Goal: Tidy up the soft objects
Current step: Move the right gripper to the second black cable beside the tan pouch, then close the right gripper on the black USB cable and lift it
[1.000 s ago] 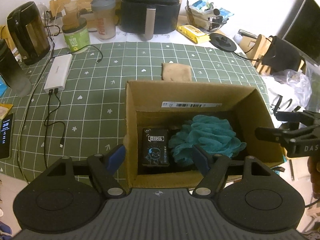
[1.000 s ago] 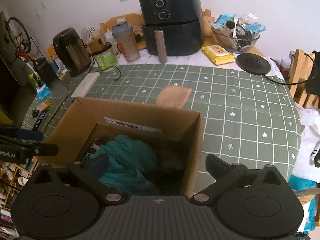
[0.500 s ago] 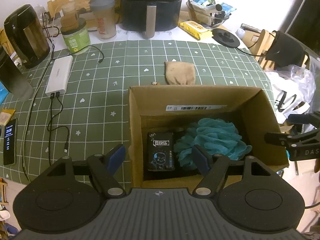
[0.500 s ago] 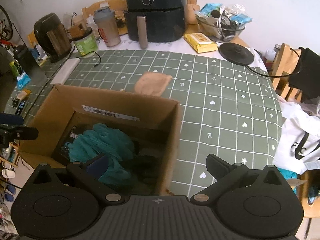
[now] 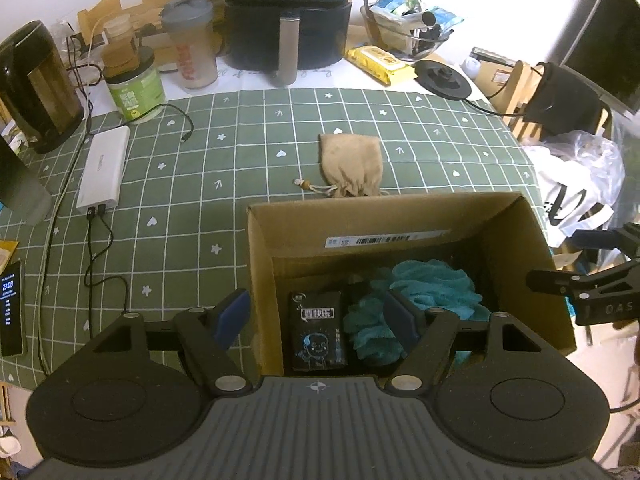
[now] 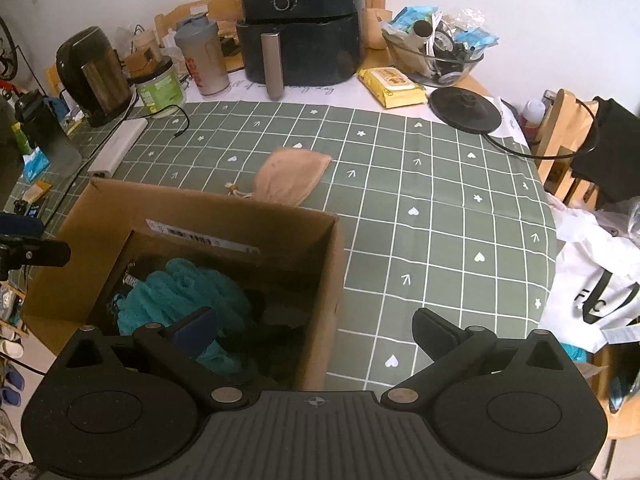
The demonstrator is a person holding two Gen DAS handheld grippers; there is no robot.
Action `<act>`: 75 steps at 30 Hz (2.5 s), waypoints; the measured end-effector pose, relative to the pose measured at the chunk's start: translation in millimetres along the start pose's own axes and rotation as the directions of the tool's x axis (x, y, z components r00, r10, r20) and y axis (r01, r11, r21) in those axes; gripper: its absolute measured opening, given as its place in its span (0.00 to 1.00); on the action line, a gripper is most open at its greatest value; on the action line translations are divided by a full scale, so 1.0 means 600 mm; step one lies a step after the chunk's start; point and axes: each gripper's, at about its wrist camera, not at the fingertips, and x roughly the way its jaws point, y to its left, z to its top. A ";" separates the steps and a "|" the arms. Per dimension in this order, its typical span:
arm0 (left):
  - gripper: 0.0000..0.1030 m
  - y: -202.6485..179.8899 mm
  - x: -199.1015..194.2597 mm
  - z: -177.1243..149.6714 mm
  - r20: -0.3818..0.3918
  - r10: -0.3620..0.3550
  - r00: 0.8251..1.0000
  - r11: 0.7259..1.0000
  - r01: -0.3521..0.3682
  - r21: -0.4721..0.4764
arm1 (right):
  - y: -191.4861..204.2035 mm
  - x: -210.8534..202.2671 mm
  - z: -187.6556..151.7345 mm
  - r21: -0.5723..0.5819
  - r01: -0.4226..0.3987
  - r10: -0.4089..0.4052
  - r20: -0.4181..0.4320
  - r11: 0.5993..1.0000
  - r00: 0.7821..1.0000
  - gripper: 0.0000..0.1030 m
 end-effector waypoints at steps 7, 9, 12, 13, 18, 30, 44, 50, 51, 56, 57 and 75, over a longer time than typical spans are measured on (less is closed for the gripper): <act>0.70 0.003 0.007 0.024 0.005 -0.006 1.000 1.000 0.006 0.025 | -0.011 0.003 0.012 0.020 0.007 -0.008 0.024 1.000 1.000 1.00; 0.70 0.005 0.009 0.032 0.008 -0.007 1.000 0.999 0.006 0.032 | -0.013 0.004 0.016 0.021 0.017 -0.018 0.029 1.000 0.999 1.00; 0.70 0.009 0.013 0.045 0.014 -0.008 1.000 0.999 0.007 0.040 | -0.015 0.007 0.024 0.012 0.043 -0.044 0.031 0.999 0.999 1.00; 0.70 0.010 0.014 0.048 0.015 -0.008 1.000 0.999 0.008 0.042 | -0.015 0.007 0.027 0.010 0.051 -0.051 0.031 0.999 0.998 1.00; 0.70 0.017 0.019 0.069 0.028 -0.013 1.000 0.999 0.011 0.053 | -0.022 0.006 0.052 0.009 0.087 -0.087 0.030 0.996 0.996 1.00; 0.70 0.031 0.036 0.116 0.055 -0.030 0.998 0.997 0.027 0.066 | -0.051 0.018 0.104 -0.027 0.098 -0.096 0.065 0.995 0.993 1.00; 0.70 0.053 0.065 0.127 0.033 -0.057 0.998 0.998 0.056 0.043 | -0.088 0.071 0.167 -0.098 0.028 -0.019 0.092 0.995 0.996 1.00; 0.70 0.061 0.076 0.131 0.020 -0.054 0.998 0.998 0.054 0.019 | -0.078 0.108 0.187 -0.182 -0.046 0.057 0.054 0.982 0.997 1.00; 0.70 0.062 0.077 0.131 0.018 -0.054 0.998 0.998 0.054 0.015 | -0.076 0.114 0.190 -0.193 -0.061 0.070 0.044 0.979 0.997 1.00; 0.70 0.067 0.079 0.133 0.016 -0.058 0.998 0.998 0.058 0.008 | -0.061 0.138 0.204 -0.250 -0.110 0.115 0.005 0.962 0.993 1.00; 0.70 0.068 0.079 0.132 0.017 -0.059 0.998 0.998 0.059 0.006 | -0.058 0.142 0.206 -0.262 -0.118 0.122 -0.001 0.958 0.993 1.00; 0.70 0.121 0.057 0.110 0.034 -0.015 0.999 0.993 0.019 -0.116 | 0.021 0.271 0.238 -0.615 -0.410 0.267 -0.315 0.673 0.911 0.54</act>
